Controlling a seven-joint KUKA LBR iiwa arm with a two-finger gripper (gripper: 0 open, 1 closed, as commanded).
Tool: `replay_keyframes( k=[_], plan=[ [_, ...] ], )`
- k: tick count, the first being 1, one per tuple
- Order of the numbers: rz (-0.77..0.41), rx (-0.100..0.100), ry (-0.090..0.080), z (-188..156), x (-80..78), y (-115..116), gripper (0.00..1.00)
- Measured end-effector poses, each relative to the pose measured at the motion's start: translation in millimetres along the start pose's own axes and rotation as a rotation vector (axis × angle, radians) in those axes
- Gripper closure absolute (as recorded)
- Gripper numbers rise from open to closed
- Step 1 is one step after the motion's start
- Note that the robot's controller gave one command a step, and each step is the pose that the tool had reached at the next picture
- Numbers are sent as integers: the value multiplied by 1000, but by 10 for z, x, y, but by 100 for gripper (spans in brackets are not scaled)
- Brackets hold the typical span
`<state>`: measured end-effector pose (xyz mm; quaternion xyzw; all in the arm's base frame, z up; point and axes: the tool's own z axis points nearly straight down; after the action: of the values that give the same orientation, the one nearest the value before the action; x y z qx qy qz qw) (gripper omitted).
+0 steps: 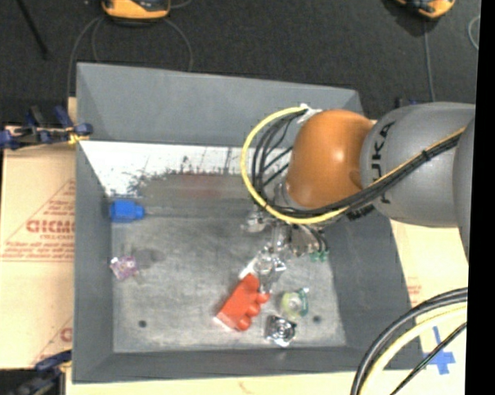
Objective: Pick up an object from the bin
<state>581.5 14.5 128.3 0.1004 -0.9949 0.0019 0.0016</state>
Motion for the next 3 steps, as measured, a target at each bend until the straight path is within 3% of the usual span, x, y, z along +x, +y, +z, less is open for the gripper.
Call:
replay_keyframes(
  k=[1, 2, 3],
  plan=[
    [-89, 0, -26, 534, 471, -166, 0],
    [-88, -1, -24, 515, 461, -161, 100],
    [-168, 0, -15, -1004, 560, 309, 100]
  ],
)
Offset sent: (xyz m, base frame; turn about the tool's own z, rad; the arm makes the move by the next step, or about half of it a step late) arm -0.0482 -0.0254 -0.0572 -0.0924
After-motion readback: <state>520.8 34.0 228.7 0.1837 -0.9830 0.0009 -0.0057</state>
